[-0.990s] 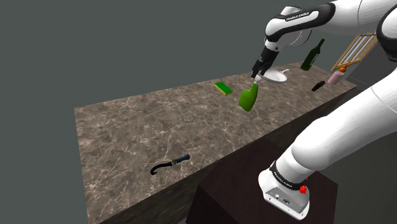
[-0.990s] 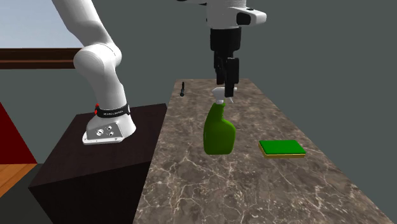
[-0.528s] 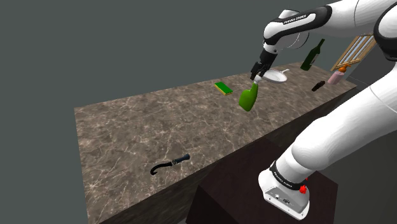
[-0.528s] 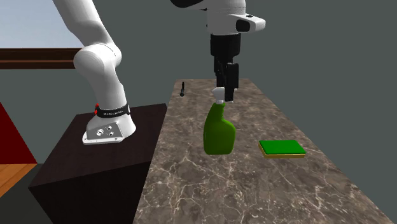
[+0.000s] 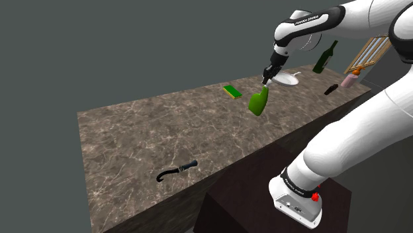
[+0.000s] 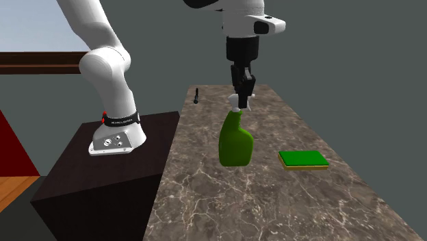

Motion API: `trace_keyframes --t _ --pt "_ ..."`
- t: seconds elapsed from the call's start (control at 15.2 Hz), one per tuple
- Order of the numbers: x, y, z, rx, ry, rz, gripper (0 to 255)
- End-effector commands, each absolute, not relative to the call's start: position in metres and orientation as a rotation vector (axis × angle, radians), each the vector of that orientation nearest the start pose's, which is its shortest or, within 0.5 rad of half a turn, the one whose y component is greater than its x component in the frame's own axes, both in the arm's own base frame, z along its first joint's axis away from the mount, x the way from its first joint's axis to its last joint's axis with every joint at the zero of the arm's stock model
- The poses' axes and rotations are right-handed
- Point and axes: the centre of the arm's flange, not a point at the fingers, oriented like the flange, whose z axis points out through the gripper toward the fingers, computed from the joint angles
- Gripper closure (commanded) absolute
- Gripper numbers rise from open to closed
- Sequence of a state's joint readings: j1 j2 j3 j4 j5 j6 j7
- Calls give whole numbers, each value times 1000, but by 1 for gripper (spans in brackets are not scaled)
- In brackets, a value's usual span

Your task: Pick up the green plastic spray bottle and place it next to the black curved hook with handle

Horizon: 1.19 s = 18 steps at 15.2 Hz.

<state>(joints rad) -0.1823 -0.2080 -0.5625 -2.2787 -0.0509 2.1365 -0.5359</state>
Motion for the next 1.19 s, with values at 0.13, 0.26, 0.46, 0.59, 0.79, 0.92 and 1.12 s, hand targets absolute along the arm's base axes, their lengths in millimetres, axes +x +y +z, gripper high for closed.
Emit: trace_keyframes --t 0.13,0.26,0.46,0.59,0.79,0.92,1.12 --pt "355 -338 430 -3095 271 -106 255" --pt "355 -338 436 -3095 271 -106 255" --pt "355 -338 451 -3095 271 -106 255" --pt "355 -338 462 -3095 271 -106 255" --pt "355 -338 478 -3095 271 -106 255" --pt "355 -338 488 -3095 271 -106 255" --pt "355 -338 504 -3095 271 -106 255"
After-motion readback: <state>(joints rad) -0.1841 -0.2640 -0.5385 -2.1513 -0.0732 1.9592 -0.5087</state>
